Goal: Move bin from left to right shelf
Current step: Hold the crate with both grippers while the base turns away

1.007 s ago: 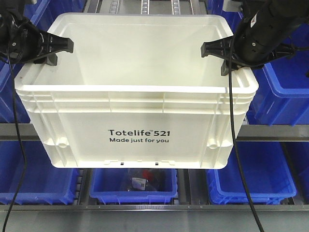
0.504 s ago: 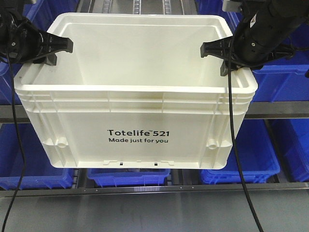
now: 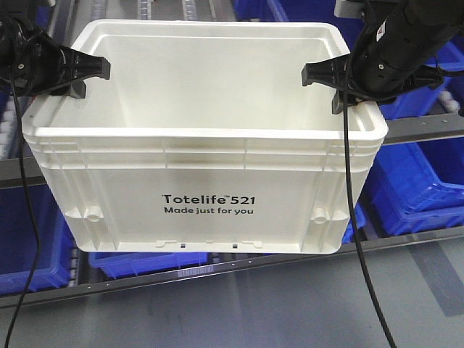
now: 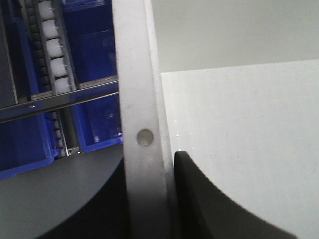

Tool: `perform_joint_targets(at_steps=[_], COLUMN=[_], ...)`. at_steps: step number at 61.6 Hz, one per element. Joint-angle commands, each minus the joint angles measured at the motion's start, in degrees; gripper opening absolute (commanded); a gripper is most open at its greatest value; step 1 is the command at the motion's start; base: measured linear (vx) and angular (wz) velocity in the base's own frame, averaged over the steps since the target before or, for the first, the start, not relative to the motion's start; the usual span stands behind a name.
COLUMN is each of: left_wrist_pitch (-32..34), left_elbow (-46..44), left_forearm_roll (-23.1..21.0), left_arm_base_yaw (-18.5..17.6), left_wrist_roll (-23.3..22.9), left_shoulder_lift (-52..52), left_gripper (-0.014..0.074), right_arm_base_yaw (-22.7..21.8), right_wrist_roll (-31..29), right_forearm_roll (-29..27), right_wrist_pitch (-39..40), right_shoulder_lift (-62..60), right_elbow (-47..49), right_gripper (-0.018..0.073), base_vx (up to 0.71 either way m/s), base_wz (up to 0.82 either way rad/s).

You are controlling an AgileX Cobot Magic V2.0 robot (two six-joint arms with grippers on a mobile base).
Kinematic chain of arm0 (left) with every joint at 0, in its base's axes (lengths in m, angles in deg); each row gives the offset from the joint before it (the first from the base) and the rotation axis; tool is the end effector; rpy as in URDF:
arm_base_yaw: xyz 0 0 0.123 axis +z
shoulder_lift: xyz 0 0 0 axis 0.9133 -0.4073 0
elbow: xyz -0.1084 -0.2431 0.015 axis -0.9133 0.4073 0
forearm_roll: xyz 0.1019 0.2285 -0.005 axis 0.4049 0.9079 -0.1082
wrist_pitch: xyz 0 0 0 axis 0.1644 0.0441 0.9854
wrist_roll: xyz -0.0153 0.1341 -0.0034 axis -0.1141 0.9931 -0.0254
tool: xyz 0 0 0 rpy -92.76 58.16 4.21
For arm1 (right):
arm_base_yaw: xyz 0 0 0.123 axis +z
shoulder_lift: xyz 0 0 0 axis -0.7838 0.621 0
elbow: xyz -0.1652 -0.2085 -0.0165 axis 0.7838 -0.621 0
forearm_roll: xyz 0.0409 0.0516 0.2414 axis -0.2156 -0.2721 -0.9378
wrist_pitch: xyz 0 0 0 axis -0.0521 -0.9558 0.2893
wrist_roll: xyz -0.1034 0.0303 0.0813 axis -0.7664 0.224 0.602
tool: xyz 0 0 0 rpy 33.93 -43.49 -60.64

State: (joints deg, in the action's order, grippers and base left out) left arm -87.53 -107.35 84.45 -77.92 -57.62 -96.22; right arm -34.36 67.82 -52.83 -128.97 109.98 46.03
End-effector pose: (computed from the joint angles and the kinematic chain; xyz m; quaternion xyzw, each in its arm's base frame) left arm 0.3665 -0.0735 0.3234 0.0277 0.9442 -0.0429 0.3254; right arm 0.3722 0.1074 0.3081 -0.0146 0.9668 0.0428 0.2516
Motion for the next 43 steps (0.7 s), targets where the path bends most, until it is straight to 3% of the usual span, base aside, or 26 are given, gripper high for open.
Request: perform_joint_targets(at_steps=[1, 43], left_wrist_pitch=[5.00, 5.05], left_elbow=[-1.92, -1.92], left_forearm_roll=[1.00, 0.57], left_arm_base_yaw=[-0.43, -0.43], left_wrist_roll=[0.86, 0.86], left_shoulder_lift=[3.37, 3.37], left_gripper=[0.0111, 0.0111], right_arm_base_yaw=[-0.13, -0.32], right_wrist_roll=[-0.29, -0.29], right_forearm_roll=[0.86, 1.29], right_wrist_pitch=[6.34, 5.30], right_shoulder_lift=[-3.99, -4.04], right_elbow=[2.31, 2.31], right_gripper=[0.0046, 0.0046], base_vx=[-0.06, 0.00], base_wz=[-0.33, -0.07])
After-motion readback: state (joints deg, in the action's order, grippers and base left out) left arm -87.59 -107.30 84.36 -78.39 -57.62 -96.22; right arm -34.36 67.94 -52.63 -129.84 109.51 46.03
